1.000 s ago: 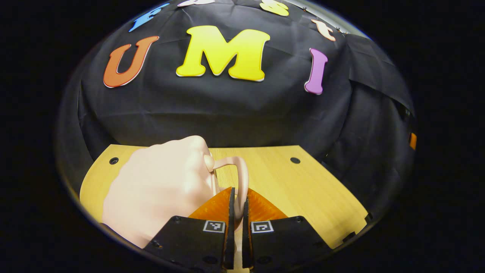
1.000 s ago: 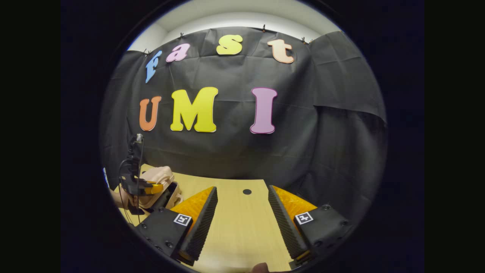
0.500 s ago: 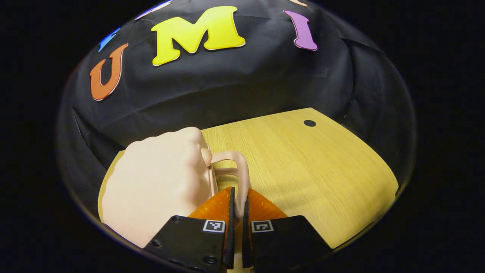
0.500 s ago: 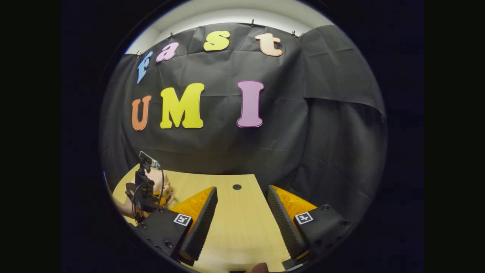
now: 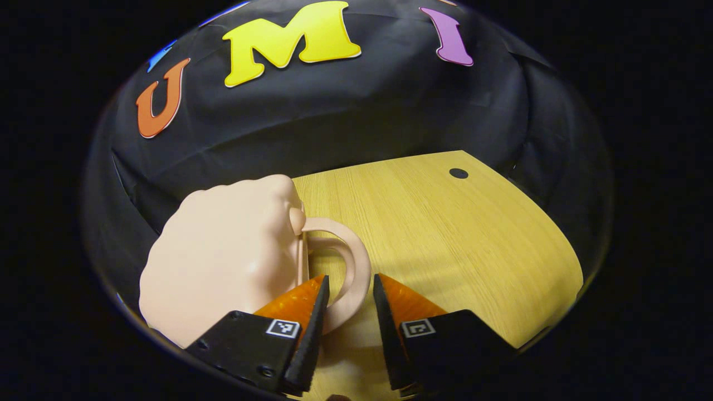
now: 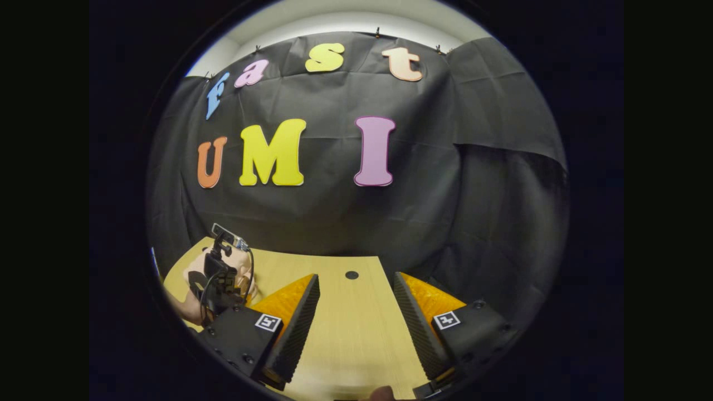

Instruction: First open the suitcase, pack the skin care products into it, and then close the suitcase.

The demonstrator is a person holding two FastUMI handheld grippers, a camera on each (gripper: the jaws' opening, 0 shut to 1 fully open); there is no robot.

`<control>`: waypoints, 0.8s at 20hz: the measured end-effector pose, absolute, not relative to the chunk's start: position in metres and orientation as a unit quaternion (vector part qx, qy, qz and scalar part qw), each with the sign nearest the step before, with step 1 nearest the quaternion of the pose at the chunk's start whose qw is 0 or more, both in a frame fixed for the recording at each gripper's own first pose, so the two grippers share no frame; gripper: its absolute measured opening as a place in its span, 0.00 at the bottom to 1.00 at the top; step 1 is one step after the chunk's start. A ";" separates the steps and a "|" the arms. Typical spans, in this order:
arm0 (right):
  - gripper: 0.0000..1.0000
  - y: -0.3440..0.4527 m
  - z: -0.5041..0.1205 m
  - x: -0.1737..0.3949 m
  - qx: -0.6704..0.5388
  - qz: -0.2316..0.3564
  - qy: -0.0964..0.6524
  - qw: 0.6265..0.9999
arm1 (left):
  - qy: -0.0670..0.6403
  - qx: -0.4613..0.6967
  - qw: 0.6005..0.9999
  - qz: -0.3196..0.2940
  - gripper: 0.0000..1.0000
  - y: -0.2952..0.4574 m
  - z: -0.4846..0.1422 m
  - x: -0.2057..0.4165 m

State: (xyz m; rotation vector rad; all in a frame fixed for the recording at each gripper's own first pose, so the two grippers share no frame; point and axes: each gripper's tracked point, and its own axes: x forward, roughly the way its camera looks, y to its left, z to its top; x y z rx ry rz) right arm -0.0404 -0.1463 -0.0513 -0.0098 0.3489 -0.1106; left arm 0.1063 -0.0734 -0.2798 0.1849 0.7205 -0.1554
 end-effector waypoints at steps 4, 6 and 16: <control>0.81 -0.129 -0.048 -0.036 -0.007 -0.038 0.165 0.986 | 0.326 0.075 0.939 -0.085 0.96 -0.086 -0.255 0.094; 0.80 -0.114 -0.042 -0.029 -0.009 -0.027 0.155 0.987 | 0.300 0.063 0.948 -0.087 0.96 -0.086 -0.228 0.088; 0.80 -0.032 0.042 0.014 -0.006 0.012 0.034 0.999 | 0.078 -0.009 0.996 -0.050 0.96 -0.043 -0.024 0.085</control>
